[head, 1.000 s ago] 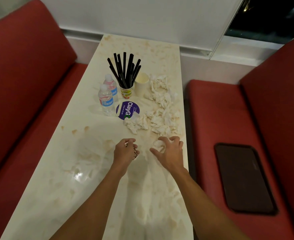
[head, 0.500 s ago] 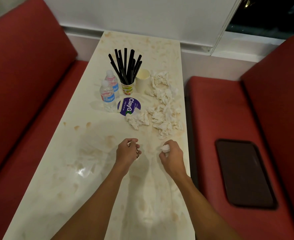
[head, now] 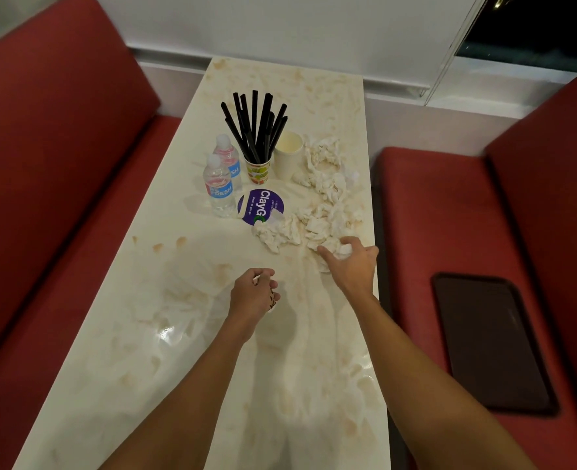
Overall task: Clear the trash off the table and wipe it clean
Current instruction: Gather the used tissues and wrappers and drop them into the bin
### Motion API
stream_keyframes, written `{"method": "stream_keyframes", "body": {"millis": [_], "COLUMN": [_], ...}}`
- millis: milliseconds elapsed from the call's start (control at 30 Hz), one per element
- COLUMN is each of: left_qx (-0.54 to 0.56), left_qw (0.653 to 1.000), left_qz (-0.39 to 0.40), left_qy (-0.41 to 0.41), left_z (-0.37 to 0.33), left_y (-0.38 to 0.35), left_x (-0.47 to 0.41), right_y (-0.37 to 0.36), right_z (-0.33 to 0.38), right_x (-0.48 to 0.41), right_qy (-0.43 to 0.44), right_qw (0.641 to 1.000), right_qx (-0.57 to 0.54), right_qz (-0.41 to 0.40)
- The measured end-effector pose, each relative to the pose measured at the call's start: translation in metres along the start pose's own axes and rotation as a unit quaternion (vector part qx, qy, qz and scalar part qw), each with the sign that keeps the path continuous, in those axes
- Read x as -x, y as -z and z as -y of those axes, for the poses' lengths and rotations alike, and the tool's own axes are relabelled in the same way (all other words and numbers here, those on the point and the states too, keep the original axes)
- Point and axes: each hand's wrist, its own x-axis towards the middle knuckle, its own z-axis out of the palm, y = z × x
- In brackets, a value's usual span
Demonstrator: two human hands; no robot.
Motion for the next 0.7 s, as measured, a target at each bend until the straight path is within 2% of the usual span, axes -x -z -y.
{"method": "stream_keyframes", "body": {"millis": [67, 167, 267, 433, 700], "left_qx": [0.001, -0.001, -0.003, -0.002, -0.014], "left_qw": [1.000, 1.000, 1.000, 1.000, 0.998], "left_qz": [0.001, 0.004, 0.007, 0.014, 0.038], "left_qy": [0.000, -0.002, -0.004, -0.013, -0.046], "left_z": [0.000, 0.000, 0.000, -0.003, -0.015], "left_y": [0.002, 0.003, 0.005, 0.010, 0.030], "left_x": [0.000, 0.000, 0.003, 0.012, 0.032], "right_y": [-0.006, -0.007, 0.002, 0.028, 0.051], "right_z": [0.001, 0.002, 0.005, 0.017, 0.030], "right_x": [-0.001, 0.008, 0.025, 0.054, 0.095], "right_qy": [0.004, 0.028, 0.016, -0.052, -0.037], "right_qw": [1.000, 0.999, 0.998, 0.982, 0.977], "right_qx": [0.027, 0.018, -0.039, -0.170, -0.210], "right_qz": [0.005, -0.030, -0.044, -0.058, -0.009]}}
